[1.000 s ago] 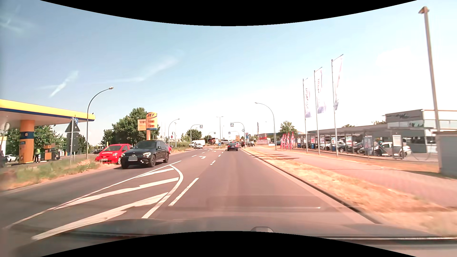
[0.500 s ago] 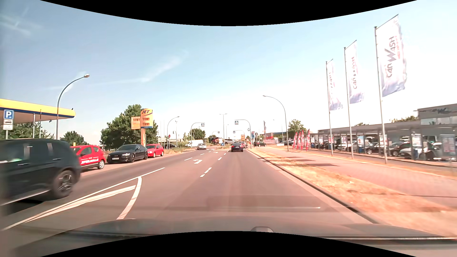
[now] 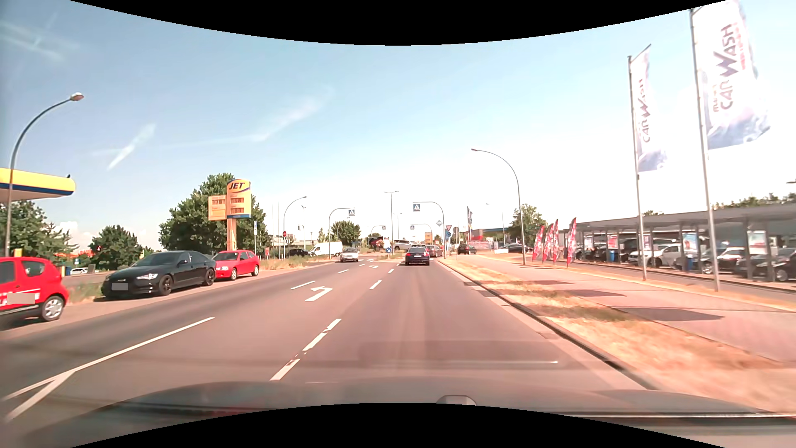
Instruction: Follow the waypoints while adhering to traffic rules and regulations
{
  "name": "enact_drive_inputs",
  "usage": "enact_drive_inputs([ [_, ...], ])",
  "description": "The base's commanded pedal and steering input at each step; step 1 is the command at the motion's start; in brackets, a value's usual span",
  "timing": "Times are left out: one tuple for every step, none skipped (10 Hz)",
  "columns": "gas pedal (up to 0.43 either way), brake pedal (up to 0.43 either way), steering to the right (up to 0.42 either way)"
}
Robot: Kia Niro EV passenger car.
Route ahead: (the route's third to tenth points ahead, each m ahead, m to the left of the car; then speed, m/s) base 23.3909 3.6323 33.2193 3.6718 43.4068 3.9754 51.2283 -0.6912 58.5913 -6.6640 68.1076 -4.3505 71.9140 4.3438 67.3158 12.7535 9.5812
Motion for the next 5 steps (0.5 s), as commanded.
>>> enact_drive_inputs([
  [0.000, 0.183, -0.010],
  [0.000, 0.201, -0.009],
  [0.000, 0.220, -0.008],
  [0.000, 0.226, -0.007],
  [0.000, 0.238, -0.006],
])
